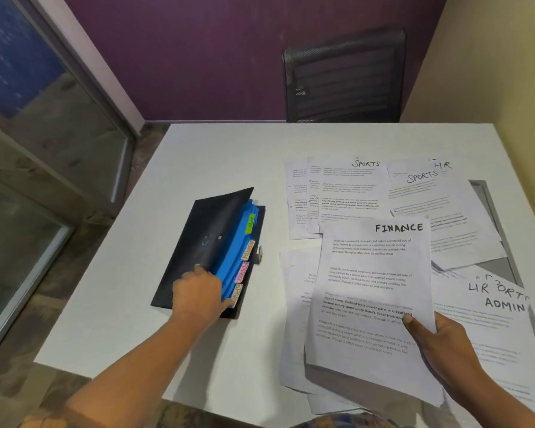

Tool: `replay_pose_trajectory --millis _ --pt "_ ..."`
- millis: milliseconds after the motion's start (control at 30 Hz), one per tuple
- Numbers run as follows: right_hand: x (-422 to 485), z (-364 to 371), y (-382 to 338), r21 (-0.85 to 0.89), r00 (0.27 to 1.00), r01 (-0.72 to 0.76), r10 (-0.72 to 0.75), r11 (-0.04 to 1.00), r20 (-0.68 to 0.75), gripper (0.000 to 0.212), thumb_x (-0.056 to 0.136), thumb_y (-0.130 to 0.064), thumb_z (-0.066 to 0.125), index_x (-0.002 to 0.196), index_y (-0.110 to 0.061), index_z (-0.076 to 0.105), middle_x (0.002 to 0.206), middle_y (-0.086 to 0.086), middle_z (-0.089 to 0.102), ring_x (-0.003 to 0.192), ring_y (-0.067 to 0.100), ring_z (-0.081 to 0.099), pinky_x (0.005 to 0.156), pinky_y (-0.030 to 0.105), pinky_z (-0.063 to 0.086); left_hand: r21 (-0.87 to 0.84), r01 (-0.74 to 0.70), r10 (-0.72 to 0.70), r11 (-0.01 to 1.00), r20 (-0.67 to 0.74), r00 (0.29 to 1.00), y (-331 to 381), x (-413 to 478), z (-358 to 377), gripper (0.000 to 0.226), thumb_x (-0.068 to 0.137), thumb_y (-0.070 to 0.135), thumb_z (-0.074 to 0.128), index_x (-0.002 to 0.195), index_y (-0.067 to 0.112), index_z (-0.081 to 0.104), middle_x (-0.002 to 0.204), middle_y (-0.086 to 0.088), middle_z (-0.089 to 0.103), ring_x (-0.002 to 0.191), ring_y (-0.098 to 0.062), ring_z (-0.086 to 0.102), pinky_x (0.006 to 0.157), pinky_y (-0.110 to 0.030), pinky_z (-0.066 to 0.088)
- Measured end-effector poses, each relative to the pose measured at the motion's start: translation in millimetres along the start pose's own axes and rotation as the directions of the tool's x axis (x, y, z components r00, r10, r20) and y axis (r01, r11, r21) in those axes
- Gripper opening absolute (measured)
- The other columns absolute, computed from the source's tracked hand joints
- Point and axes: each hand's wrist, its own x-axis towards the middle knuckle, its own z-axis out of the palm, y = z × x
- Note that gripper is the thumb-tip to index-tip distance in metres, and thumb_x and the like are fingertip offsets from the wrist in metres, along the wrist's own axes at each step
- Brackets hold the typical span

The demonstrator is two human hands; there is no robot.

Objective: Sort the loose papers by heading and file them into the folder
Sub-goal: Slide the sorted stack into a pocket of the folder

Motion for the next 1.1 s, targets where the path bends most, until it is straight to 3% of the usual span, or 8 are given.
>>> replay_pose_trajectory --millis 200,367,467,567,700,767,867,1100 --pt "4.8 -10.0 -1.5 -0.05 0.999 0.039 -0.038 0.998 0.009 0.015 0.096 -0.021 0.061 0.097 -0.009 0.071 0.082 0.004 0.073 0.073 0.025 0.069 0.056 0.03 0.05 -0.028 0.067 -0.068 0.997 -0.018 0.998 11.2 -21.8 -13.4 0.074 0.084 0.012 0.065 0.148 0.006 0.029 0.143 -0.008 0.036 0.082 -0.02 0.068 0.053 -0.032 0.039" --pt "4.4 -18.8 -1.5 -0.022 0.999 0.039 -0.038 0.999 0.018 0.01 0.096 -0.02 0.062 0.101 -0.014 0.069 0.088 0.005 0.074 0.077 0.023 0.068 0.061 0.03 0.05 -0.103 -0.022 0.024 0.994 0.02 1.0 18.8 -25.4 -5.2 0.091 0.083 0.005 0.065 0.156 0.019 0.011 0.141 -0.01 0.034 0.095 -0.024 0.064 0.065 -0.037 0.051" --pt "2.8 -25.0 2.4 -0.025 1.0 0.031 -0.03 0.999 0.005 0.014 0.096 -0.02 0.063 0.105 -0.013 0.07 0.091 0.003 0.074 0.081 0.023 0.068 0.064 0.032 0.05 -0.092 -0.106 0.115 0.99 0.108 0.987 27.6 -22.6 1.2 0.104 0.086 0.002 0.061 0.154 0.041 -0.007 0.159 -0.019 0.013 0.094 -0.025 0.06 0.061 -0.034 0.046" --pt "-0.3 -29.9 8.8 -0.022 1.0 -0.001 0.001 1.0 -0.007 0.02 0.095 -0.02 0.063 0.11 -0.009 0.071 0.094 0.006 0.075 0.083 0.026 0.07 0.069 0.035 0.053 0.0 -0.154 0.151 0.988 0.197 0.969 36.4 -22.5 -3.1 0.084 0.09 0.004 0.056 0.155 0.034 0.013 0.163 -0.02 -0.001 0.097 -0.025 0.061 0.059 -0.033 0.043" --pt "-6.0 -34.2 13.4 -0.022 1.0 -0.028 0.028 0.999 -0.014 0.026 0.095 -0.021 0.064 0.116 -0.007 0.069 0.098 0.009 0.075 0.084 0.027 0.07 0.067 0.034 0.053 -0.004 -0.071 0.07 0.997 0.209 0.975 40.8 -24.1 -5.4 0.053 0.092 0.015 0.054 0.143 0.016 0.042 0.164 -0.013 0.01 0.092 -0.022 0.065 0.059 -0.031 0.045" --pt "-10.0 -35.2 13.5 -0.026 0.999 -0.038 0.037 0.999 -0.011 0.027 0.096 -0.021 0.063 0.118 -0.007 0.068 0.098 0.011 0.074 0.082 0.025 0.069 0.063 0.031 0.051 -0.05 -0.004 0.013 0.999 0.174 0.985 41.5 -24.4 -4.3 0.042 0.093 0.04 0.049 0.129 0.018 0.055 0.162 -0.012 0.021 0.078 -0.022 0.066 0.061 -0.03 0.049" --pt "-13.7 -34.2 15.9 -0.031 0.999 -0.051 0.05 0.998 -0.019 0.028 0.095 -0.022 0.064 0.118 -0.005 0.068 0.096 0.011 0.074 0.081 0.029 0.069 0.063 0.035 0.052 -0.038 -0.012 0.017 0.999 0.136 0.991 41.5 -24.9 -1.5 0.053 0.091 0.064 0.042 0.116 0.021 0.06 0.158 -0.012 0.031 0.066 -0.021 0.064 0.062 -0.028 0.05" --pt "-20.6 -28.8 10.7 -0.036 0.999 -0.029 0.029 0.999 -0.018 0.026 0.096 -0.021 0.062 0.116 -0.006 0.068 0.096 0.011 0.073 0.08 0.025 0.068 0.063 0.033 0.05 -0.035 -0.059 0.063 0.998 0.114 0.992 35.9 -30.5 -4.5 0.033 0.095 0.018 0.053 0.128 0.019 0.055 0.158 -0.009 0.033 0.085 -0.022 0.067 0.059 -0.032 0.044"
